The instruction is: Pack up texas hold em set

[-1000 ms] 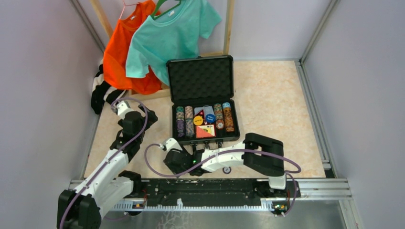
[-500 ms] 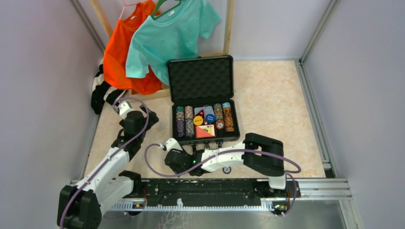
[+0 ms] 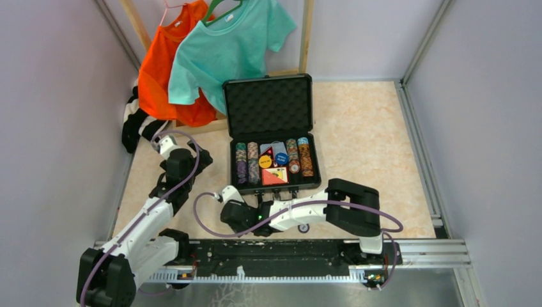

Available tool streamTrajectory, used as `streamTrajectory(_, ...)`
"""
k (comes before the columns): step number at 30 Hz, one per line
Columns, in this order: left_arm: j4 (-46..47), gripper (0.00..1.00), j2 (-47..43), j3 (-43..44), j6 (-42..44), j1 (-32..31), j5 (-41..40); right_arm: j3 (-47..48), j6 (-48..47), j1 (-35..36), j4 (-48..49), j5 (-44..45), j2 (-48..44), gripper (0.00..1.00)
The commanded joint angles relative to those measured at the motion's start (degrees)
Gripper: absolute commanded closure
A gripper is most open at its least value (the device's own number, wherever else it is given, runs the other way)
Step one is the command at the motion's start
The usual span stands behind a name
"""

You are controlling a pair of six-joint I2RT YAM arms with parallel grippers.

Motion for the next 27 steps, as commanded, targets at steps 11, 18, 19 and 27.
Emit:
streamTrajectory(11, 1.2, 0.01, 0.1, 0.9, 0.0, 0.2, 0.6, 3.7, -1.5, 2.4, -4.4, 1.7, 1.7, 0.43)
streamTrajectory(18, 1.3, 0.01, 0.0, 0.5, 0.0, 0.3, 0.6, 3.9, -0.1, 3.2, -5.3, 2.5, 3.5, 0.43)
streamTrajectory(19, 1.4, 0.01, -0.1, 0.6, 0.0, 0.2, 0.5, 3.8, 0.0, 3.2, -5.2, 2.4, 3.6, 0.43)
streamTrajectory(27, 1.4, 0.01, 0.1, 0.6, 0.0, 0.2, 0.8, 3.6, 0.8, 3.2, -5.5, 2.0, 4.3, 0.54)
